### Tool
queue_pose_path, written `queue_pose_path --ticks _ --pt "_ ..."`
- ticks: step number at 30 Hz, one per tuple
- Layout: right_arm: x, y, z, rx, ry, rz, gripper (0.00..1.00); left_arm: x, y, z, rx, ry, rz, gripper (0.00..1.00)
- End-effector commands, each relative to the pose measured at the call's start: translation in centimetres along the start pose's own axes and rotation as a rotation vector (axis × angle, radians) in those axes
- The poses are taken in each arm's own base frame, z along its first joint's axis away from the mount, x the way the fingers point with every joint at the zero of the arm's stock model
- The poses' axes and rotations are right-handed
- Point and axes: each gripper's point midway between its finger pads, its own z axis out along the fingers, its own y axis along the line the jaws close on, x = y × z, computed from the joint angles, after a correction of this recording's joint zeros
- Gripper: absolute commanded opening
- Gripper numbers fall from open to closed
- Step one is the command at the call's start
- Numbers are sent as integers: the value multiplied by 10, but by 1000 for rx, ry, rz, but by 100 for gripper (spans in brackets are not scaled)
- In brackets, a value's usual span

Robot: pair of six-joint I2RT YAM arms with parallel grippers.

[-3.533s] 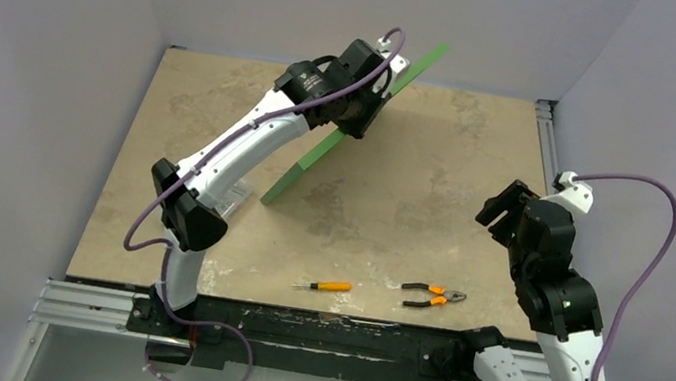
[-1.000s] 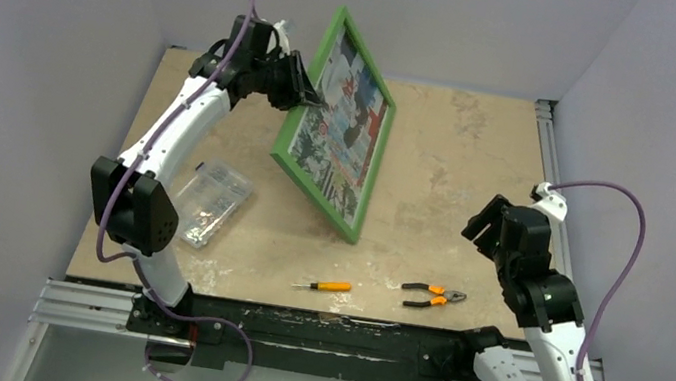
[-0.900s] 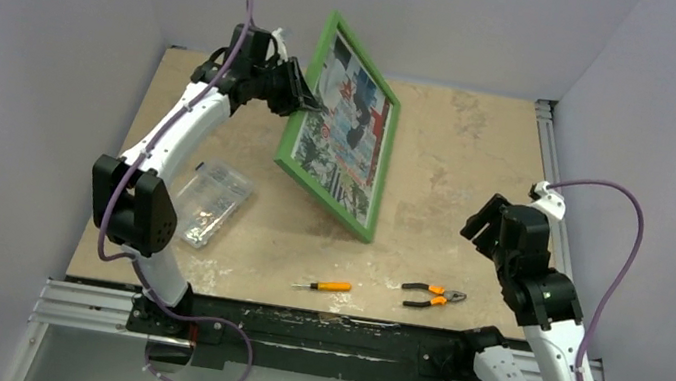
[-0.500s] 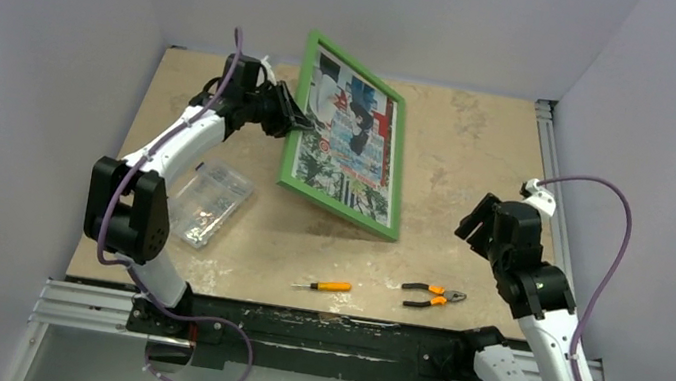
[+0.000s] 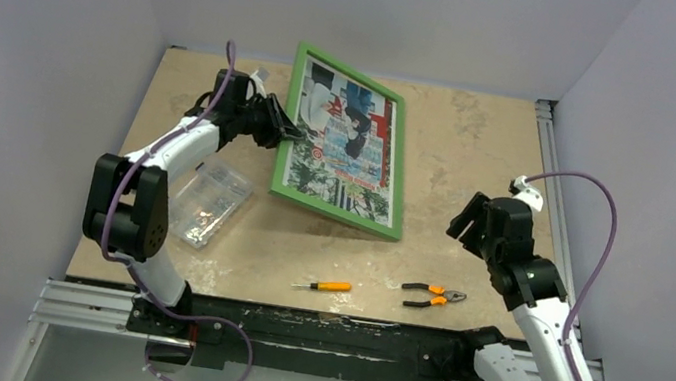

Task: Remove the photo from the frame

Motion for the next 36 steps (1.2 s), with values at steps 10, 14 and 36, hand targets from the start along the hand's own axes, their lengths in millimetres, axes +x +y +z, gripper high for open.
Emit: queue_pose_path --ticks 10,14,36 --pt "0 10 7 -46 -1 -20 66 16 45 10 -178 157 60 15" --pt "3 9 9 -45 5 -21 66 13 48 -5 -270 164 59 76" --pt "0 99 115 -208 234 -284 72 -7 19 -29 -378 206 329 87"
